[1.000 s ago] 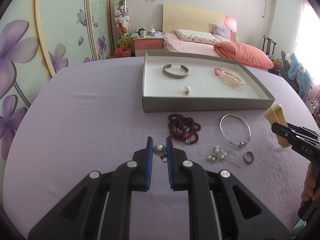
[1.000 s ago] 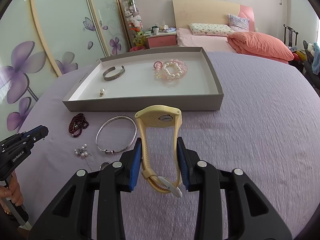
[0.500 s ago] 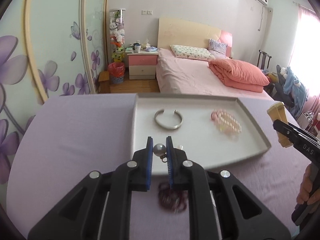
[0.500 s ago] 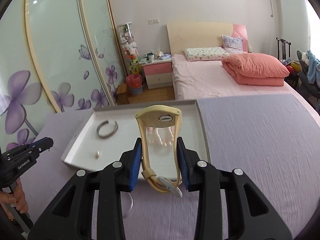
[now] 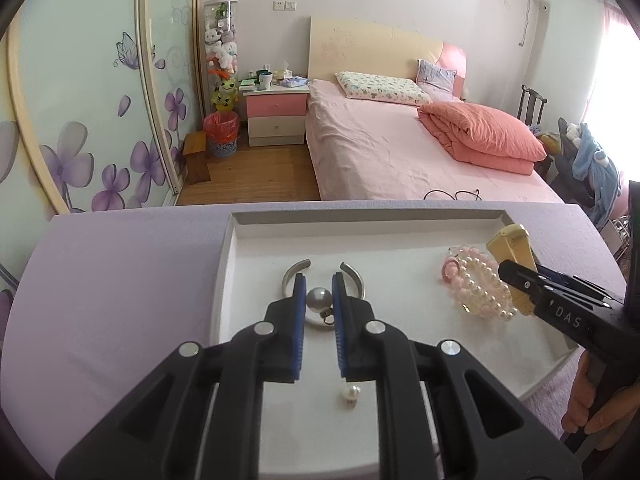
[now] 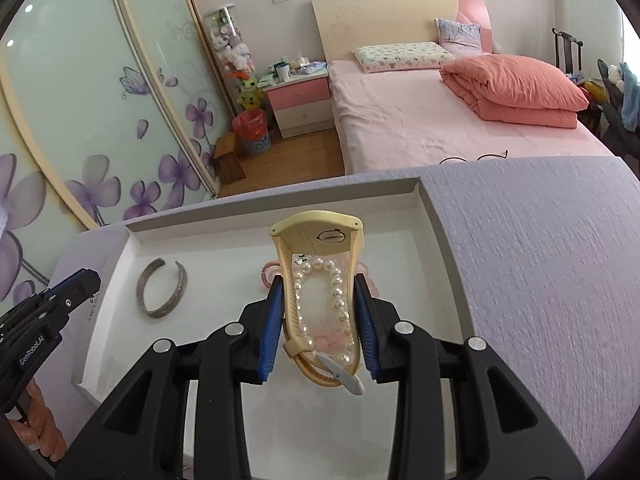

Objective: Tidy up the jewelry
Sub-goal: 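Carry the pearl earring and yellow watch into the tray and release both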

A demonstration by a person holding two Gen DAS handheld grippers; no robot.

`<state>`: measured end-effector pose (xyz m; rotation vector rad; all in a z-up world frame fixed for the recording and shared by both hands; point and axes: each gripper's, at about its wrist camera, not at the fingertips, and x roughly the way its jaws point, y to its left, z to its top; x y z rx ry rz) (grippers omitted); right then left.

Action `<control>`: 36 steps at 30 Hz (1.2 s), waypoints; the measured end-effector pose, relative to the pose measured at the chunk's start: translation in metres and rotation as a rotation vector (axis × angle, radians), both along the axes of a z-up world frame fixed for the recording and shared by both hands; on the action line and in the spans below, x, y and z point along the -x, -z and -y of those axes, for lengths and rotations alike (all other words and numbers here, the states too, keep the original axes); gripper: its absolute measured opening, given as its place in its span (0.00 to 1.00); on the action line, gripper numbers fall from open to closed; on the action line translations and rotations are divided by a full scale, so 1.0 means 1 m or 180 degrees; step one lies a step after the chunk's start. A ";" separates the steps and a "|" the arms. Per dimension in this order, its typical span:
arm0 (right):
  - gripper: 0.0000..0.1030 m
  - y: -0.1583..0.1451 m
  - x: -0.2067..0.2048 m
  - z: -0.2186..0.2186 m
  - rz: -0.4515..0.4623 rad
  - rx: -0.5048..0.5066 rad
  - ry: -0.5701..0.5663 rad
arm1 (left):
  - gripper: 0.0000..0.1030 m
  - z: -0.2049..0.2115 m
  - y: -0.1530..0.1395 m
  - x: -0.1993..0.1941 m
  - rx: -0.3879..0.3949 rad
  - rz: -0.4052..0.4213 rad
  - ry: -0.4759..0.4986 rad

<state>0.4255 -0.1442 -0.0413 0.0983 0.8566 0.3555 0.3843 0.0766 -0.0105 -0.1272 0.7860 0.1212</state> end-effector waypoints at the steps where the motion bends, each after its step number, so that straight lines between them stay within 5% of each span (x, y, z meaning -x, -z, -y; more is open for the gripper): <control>1: 0.35 0.001 0.000 -0.001 0.0004 0.0034 -0.0002 | 0.13 -0.001 0.001 -0.002 0.0002 -0.0010 0.0006; 13: 0.55 -0.009 0.018 -0.003 0.0198 0.0156 -0.0082 | 0.13 0.003 0.006 -0.012 -0.0010 -0.0026 0.0051; 26: 0.55 -0.009 0.022 -0.001 0.0192 0.0131 -0.0108 | 0.14 0.006 0.013 -0.017 -0.0005 -0.0068 0.0046; 31: 0.55 -0.008 0.029 0.001 0.0223 0.0143 -0.0140 | 0.41 0.001 0.008 -0.013 -0.0006 0.0009 -0.0054; 36: 0.55 -0.011 0.042 0.004 0.0242 0.0119 -0.0158 | 0.47 -0.007 -0.003 0.002 0.0029 0.0090 -0.0103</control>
